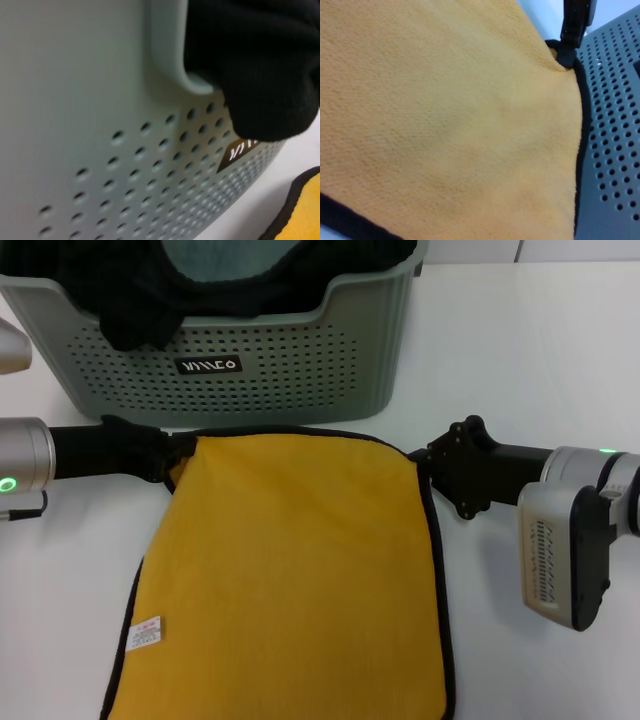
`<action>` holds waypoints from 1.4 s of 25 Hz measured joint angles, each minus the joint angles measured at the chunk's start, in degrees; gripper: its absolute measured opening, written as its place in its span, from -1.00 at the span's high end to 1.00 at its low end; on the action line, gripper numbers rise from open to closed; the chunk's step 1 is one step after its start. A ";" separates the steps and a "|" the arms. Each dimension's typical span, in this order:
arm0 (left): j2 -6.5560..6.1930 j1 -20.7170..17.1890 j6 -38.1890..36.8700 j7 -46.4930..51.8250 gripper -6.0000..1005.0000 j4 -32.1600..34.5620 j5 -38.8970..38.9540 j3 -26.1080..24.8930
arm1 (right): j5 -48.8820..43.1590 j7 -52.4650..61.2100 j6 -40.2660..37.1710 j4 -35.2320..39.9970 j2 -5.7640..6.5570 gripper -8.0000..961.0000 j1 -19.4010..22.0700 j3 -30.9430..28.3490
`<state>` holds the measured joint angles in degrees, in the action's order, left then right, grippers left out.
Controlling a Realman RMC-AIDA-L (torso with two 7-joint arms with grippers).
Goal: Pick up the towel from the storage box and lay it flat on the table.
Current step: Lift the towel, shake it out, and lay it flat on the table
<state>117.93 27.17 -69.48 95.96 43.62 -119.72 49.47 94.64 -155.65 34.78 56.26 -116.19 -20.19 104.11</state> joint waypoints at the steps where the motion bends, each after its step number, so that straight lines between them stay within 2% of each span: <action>1: 0.09 -0.01 0.00 0.42 0.92 0.51 -0.62 0.01 | 0.01 0.00 -0.05 0.09 0.00 0.89 0.00 0.15; 4: 0.55 0.10 0.02 1.41 0.88 1.87 -3.14 0.02 | 0.02 0.00 -0.15 0.47 0.00 0.89 0.00 0.50; 7: 1.63 0.30 0.06 2.68 0.83 4.32 -6.80 0.16 | 0.14 0.00 -0.23 0.80 0.00 0.89 0.03 0.69; 11: 1.82 0.31 0.04 3.37 0.77 4.87 -7.54 1.44 | 1.45 -0.36 -1.87 0.93 0.00 0.89 0.06 1.46; 19: 1.86 -0.46 0.02 4.73 0.65 6.49 -6.77 2.20 | 2.61 -1.58 -14.14 2.22 -0.01 0.89 0.36 9.80; 22: 1.91 -1.19 0.01 5.07 0.55 7.03 -5.24 2.19 | 2.37 -1.65 -18.01 2.38 0.00 0.89 0.59 13.04; 29: 1.94 -2.86 0.03 5.61 0.31 7.18 -2.35 1.88 | 2.45 -2.73 -21.58 6.71 0.00 0.42 4.96 15.03; 35: 1.96 -5.57 -0.06 5.62 -0.25 8.15 0.10 2.08 | 2.58 -4.06 -27.06 11.06 0.00 0.11 8.63 15.80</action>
<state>119.88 21.60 -69.54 101.58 51.77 -119.62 51.55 97.22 -159.72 7.72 67.31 -116.18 -11.56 119.90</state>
